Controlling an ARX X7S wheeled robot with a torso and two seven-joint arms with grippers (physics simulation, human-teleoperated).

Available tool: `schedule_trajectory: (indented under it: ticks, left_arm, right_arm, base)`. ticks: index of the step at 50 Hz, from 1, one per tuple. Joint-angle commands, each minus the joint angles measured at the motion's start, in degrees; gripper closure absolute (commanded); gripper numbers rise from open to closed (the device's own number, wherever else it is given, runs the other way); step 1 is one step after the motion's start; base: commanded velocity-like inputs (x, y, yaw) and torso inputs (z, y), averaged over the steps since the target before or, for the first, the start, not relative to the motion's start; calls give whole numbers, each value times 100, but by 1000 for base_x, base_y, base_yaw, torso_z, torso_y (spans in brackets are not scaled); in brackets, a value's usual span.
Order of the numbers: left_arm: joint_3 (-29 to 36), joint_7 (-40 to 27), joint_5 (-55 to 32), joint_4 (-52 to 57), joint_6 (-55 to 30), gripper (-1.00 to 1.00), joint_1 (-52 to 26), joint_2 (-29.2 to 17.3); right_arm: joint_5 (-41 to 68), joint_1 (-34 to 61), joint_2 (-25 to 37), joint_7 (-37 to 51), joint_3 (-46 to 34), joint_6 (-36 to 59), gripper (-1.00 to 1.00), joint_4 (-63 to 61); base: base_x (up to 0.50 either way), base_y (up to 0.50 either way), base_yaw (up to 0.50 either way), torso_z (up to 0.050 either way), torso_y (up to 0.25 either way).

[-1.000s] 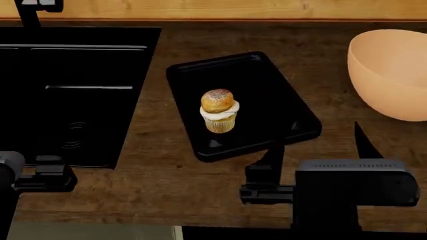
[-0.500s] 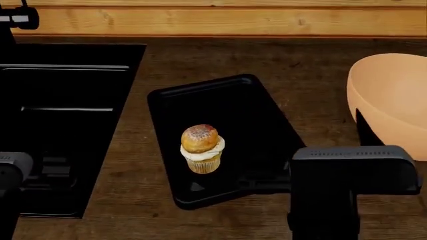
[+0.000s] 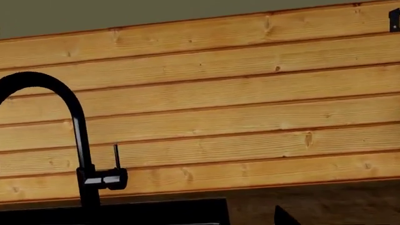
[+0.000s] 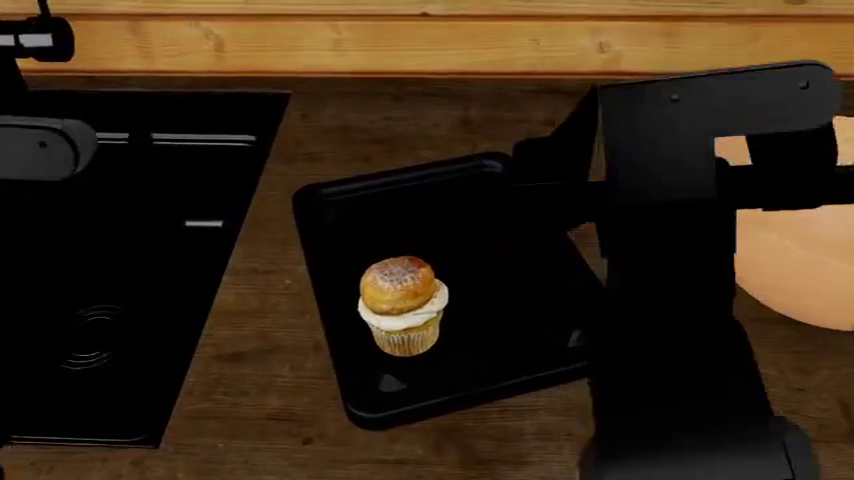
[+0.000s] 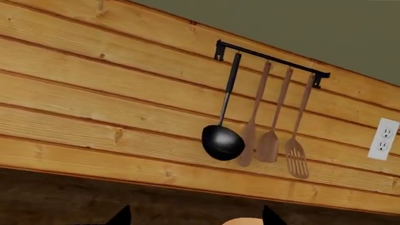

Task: Move the fresh-baked cupcake off the tray onto the counter, and place the bowl used for mixing into the sink.

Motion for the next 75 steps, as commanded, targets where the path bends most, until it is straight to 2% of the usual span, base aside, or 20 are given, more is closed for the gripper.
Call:
schedule_trajectory:
  ticks: [1, 11, 18, 25, 35, 44, 68, 69, 75]
  left_arm:
    - [109, 52, -10, -897, -97, -100, -915, 76]
    - [75, 40, -74, -840, -143, -100, -898, 28]
    - [78, 31, -106, -746, -203, -100, -905, -7]
    - [111, 5, -109, -705, -216, -100, -861, -27]
    - [75, -68, -148, -601, -283, -100, -769, -50]
    - [95, -87, -176, -579, -338, -100, -739, -75]
    - [160, -126, -137, -566, -350, -100, -751, -104]
    - [-570, 773, 1000, -564, -600, -100, -724, 579]
    - [-565, 743, 945, -537, -604, -100, -742, 561]
  right_arm:
    - [71, 867, 28, -231, -192, 11, -100, 1247]
    - [109, 840, 46, -324, -379, 246, -100, 1342]
    - [278, 781, 3, -434, -280, 166, -100, 1473]
    - [270, 763, 11, -414, -342, 249, -100, 1603]
    - [404, 675, 4, -454, -243, 435, -100, 1300]
    - [530, 670, -37, -477, -103, 483, -100, 1245]
    - [580, 613, -10, -507, -120, 537, -100, 1064]
    - [-924, 469, -618, -1636, 330, 577, -100, 960]
    - [-896, 488, -600, -1610, 305, 577, -100, 974]
  base:
    - [500, -98, 0, 50, 0]
    - [500, -96, 0, 50, 0]
    - [27, 0, 0, 50, 0]
    - [478, -87, 0, 50, 0]
    - [12, 0, 0, 50, 0]
    - [249, -10, 0, 12, 0]
    - [0, 0, 0, 0, 0]
    - [0, 0, 0, 0, 0]
    - [0, 0, 0, 0, 0]
